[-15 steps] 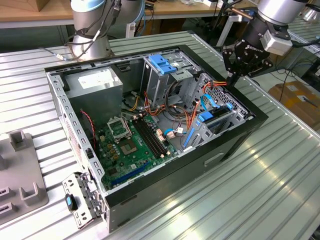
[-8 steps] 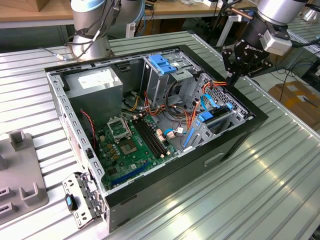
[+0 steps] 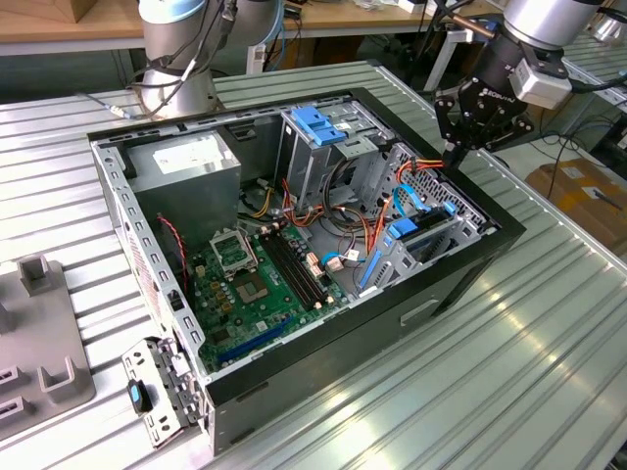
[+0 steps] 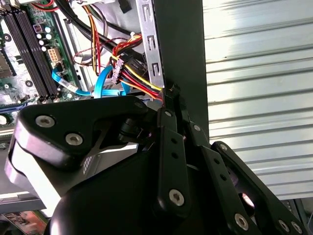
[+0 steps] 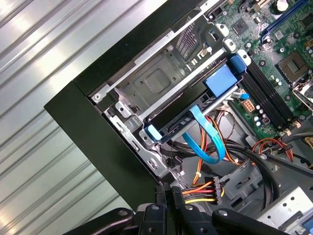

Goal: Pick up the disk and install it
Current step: 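Insert the second disk wire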

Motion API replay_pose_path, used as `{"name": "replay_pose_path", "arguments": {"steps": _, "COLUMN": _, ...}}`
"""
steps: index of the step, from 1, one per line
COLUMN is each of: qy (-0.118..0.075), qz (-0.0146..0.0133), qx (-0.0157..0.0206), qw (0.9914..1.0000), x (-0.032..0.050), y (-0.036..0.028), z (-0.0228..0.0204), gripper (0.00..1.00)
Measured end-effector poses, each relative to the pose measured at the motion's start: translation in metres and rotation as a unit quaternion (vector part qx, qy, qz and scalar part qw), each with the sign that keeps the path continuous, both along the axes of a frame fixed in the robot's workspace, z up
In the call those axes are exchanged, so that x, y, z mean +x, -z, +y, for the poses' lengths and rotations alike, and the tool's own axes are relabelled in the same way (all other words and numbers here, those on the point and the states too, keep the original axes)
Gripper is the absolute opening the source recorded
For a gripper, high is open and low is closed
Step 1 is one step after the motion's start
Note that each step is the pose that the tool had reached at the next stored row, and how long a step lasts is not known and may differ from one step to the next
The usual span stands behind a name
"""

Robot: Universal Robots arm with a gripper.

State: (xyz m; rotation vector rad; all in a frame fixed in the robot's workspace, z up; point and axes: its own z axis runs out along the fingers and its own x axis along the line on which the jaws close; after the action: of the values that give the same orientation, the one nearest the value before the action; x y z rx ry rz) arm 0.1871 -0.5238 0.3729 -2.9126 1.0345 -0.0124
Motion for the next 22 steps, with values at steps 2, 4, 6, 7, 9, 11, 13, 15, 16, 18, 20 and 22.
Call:
{"name": "replay_pose_path", "arguments": {"steps": 2, "qy": 0.0, "qz": 0.0, "qx": 0.0, "qw": 1.0, "x": -0.0004, "y": 0.0, "z": 0.0, "gripper": 0.17}}
{"name": "replay_pose_path", "arguments": {"steps": 4, "qy": 0.0, "qz": 0.0, "qx": -0.0001, "qw": 1.0, "x": -0.0022, "y": -0.0001, "z": 0.0001, "gripper": 0.17}}
{"name": "replay_pose_path", "arguments": {"steps": 6, "qy": 0.0, "qz": 0.0, "qx": 0.0, "qw": 1.0, "x": -0.005, "y": 0.0, "z": 0.0, "gripper": 0.17}}
{"name": "replay_pose_path", "arguments": {"steps": 7, "qy": 0.0, "qz": 0.0, "qx": 0.0, "qw": 1.0, "x": -0.0063, "y": 0.0, "z": 0.0, "gripper": 0.17}}
{"name": "replay_pose_path", "arguments": {"steps": 9, "qy": 0.0, "qz": -0.0001, "qx": 0.0, "qw": 1.0, "x": -0.0106, "y": 0.0, "z": -0.0001, "gripper": 0.17}}
{"name": "replay_pose_path", "arguments": {"steps": 11, "qy": 0.0, "qz": -0.0002, "qx": 0.0, "qw": 1.0, "x": -0.0141, "y": 0.0, "z": -0.0001, "gripper": 0.17}}
{"name": "replay_pose_path", "arguments": {"steps": 13, "qy": 0.0, "qz": -0.0007, "qx": 0.0, "qw": 1.0, "x": -0.0223, "y": 0.0, "z": -0.0003, "gripper": 0.17}}
{"name": "replay_pose_path", "arguments": {"steps": 15, "qy": 0.0, "qz": -0.0013, "qx": 0.0, "qw": 1.0, "x": -0.0287, "y": 0.0, "z": -0.0005, "gripper": 0.17}}
{"name": "replay_pose_path", "arguments": {"steps": 16, "qy": 0.0, "qz": -0.0014, "qx": 0.0, "qw": 1.0, "x": -0.0304, "y": 0.0, "z": -0.0005, "gripper": 0.17}}
{"name": "replay_pose_path", "arguments": {"steps": 18, "qy": 0.0, "qz": -0.0014, "qx": 0.0, "qw": 1.0, "x": -0.0323, "y": 0.0, "z": -0.0006, "gripper": 0.17}}
{"name": "replay_pose_path", "arguments": {"steps": 20, "qy": 0.002, "qz": -0.0014, "qx": 0.0, "qw": 1.0, "x": -0.0324, "y": 0.0001, "z": -0.0006, "gripper": 0.17}}
{"name": "replay_pose_path", "arguments": {"steps": 22, "qy": 0.012, "qz": -0.0014, "qx": -0.0001, "qw": 0.99993, "x": -0.0324, "y": 0.0003, "z": -0.0006, "gripper": 0.17}}
